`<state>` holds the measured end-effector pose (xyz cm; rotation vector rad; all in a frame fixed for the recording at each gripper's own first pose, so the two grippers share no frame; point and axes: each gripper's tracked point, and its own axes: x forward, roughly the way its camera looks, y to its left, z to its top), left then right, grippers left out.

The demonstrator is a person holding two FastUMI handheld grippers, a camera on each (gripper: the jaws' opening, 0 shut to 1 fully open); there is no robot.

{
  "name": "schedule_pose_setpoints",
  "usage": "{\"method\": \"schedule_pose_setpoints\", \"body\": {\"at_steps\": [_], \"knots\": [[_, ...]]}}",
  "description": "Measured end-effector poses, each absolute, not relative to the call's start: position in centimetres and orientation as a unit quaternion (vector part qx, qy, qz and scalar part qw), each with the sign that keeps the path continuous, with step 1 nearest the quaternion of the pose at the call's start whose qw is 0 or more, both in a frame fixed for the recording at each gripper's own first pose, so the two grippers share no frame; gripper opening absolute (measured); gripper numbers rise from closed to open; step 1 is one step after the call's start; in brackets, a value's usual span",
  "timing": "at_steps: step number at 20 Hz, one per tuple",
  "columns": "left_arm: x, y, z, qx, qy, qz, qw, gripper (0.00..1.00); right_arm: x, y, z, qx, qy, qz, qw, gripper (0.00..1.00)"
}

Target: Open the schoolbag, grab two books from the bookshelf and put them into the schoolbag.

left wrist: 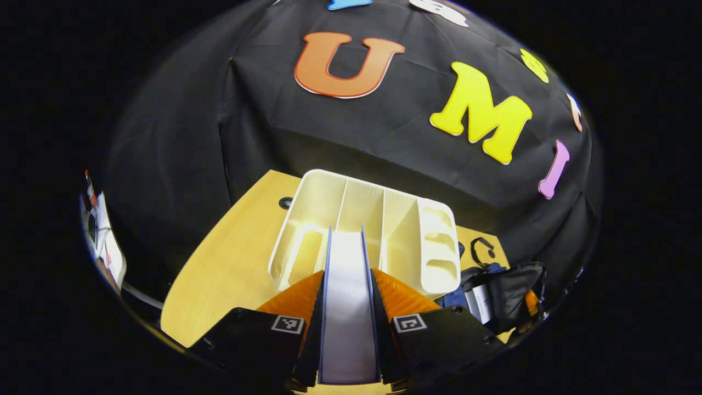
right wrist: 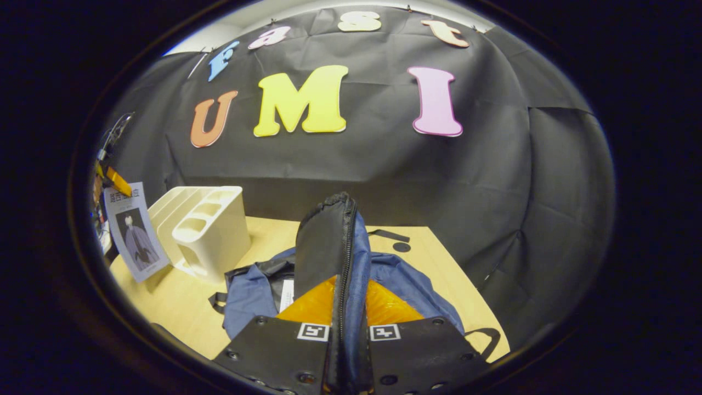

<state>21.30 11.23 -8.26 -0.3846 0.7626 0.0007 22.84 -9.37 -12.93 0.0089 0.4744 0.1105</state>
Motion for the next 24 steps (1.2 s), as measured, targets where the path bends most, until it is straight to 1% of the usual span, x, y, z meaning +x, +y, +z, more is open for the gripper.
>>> {"method": "schedule_pose_setpoints", "body": {"at_steps": [3,4,5,6,7,9,12,14,15,16,18,24], "knots": [[18.3,11.2,-8.7,-0.255,0.365,-0.004,0.896,0.48,22.9,-8.7,-13.2,-0.003,0.235,0.058,0.970,0.12],[17.5,11.5,-8.9,-0.268,0.359,-0.007,0.894,0.45,23.0,-8.4,-13.3,-0.004,0.235,0.059,0.970,0.12],[16.9,11.9,-8.9,-0.282,0.352,-0.004,0.893,0.45,23.1,-8.2,-13.4,-0.006,0.236,0.060,0.970,0.12],[16.3,12.0,-9.2,-0.296,0.349,0.000,0.889,0.49,23.2,-8.1,-13.5,-0.009,0.236,0.060,0.970,0.12],[15.8,11.8,-9.5,-0.311,0.347,-0.002,0.885,0.45,23.3,-8.1,-13.3,-0.010,0.234,0.061,0.970,0.12],[14.8,10.6,-10.1,-0.345,0.344,-0.010,0.873,0.45,23.5,-7.9,-13.5,-0.010,0.236,0.062,0.970,0.12],[13.9,7.9,-10.5,-0.394,0.333,-0.039,0.856,0.45,23.5,-7.7,-13.6,-0.009,0.239,0.060,0.969,0.12],[14.4,5.5,-10.5,-0.435,0.324,-0.057,0.838,0.44,23.5,-7.6,-13.3,-0.008,0.236,0.059,0.970,0.12],[14.4,4.6,-10.4,-0.456,0.319,-0.067,0.828,0.48,23.4,-7.5,-13.3,-0.008,0.235,0.058,0.970,0.12],[14.7,3.4,-10.6,-0.472,0.318,-0.079,0.818,0.44,23.4,-7.5,-13.2,-0.010,0.235,0.057,0.970,0.12],[15.5,1.3,-11.1,-0.497,0.321,-0.096,0.800,0.44,23.3,-7.3,-13.1,-0.014,0.234,0.056,0.971,0.12],[18.4,-4.7,-12.7,-0.546,0.332,-0.102,0.762,0.45,23.4,-7.1,-12.7,-0.019,0.231,0.052,0.971,0.12]]}}
